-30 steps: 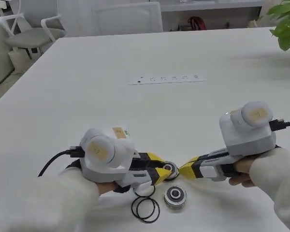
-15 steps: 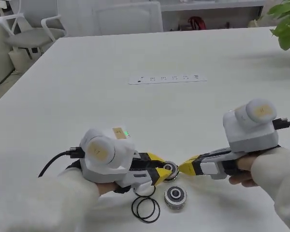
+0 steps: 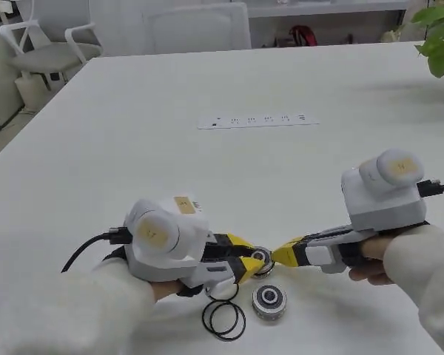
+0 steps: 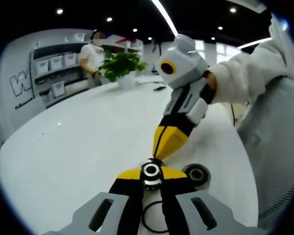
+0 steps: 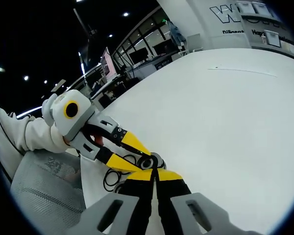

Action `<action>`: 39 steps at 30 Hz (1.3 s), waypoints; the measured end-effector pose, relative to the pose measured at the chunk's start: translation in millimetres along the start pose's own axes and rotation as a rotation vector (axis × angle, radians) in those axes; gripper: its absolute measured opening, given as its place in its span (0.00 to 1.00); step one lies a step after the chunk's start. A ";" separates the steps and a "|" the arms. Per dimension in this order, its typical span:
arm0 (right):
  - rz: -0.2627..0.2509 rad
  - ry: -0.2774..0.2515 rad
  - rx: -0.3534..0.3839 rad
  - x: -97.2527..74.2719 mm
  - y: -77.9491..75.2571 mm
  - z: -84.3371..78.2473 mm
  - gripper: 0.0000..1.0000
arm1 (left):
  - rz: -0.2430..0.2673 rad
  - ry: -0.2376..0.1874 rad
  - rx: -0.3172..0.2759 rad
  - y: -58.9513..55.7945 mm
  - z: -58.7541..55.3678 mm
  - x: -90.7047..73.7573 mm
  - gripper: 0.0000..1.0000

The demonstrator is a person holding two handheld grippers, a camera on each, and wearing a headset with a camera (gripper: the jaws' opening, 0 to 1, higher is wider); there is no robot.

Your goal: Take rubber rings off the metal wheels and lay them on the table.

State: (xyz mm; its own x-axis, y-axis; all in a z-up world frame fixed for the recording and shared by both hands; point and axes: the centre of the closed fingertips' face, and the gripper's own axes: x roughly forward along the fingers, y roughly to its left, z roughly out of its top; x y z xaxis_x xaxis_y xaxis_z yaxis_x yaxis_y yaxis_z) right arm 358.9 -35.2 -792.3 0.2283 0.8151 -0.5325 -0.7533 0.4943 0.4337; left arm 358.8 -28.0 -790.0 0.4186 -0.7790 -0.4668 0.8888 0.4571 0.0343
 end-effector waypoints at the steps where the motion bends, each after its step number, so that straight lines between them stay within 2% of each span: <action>1: -0.001 0.001 -0.004 0.2 0.5 0.2 0.00 | 0.000 0.000 -0.001 0.0 0.0 0.0 0.13; 20: 0.005 0.000 -0.018 1.3 1.3 3.8 0.00 | 0.004 -0.002 -0.003 -0.2 -0.3 0.2 0.13; 39: 0.022 -0.011 -0.027 2.0 9.8 7.1 0.00 | 0.005 -0.004 -0.003 0.0 -0.1 0.1 0.13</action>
State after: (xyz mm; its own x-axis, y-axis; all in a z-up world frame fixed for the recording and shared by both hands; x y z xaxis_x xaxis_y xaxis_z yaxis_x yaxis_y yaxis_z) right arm 356.4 -26.7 -783.9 0.2179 0.8289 -0.5151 -0.7748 0.4679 0.4252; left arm 358.8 -28.1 -790.1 0.4234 -0.7785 -0.4633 0.8862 0.4620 0.0336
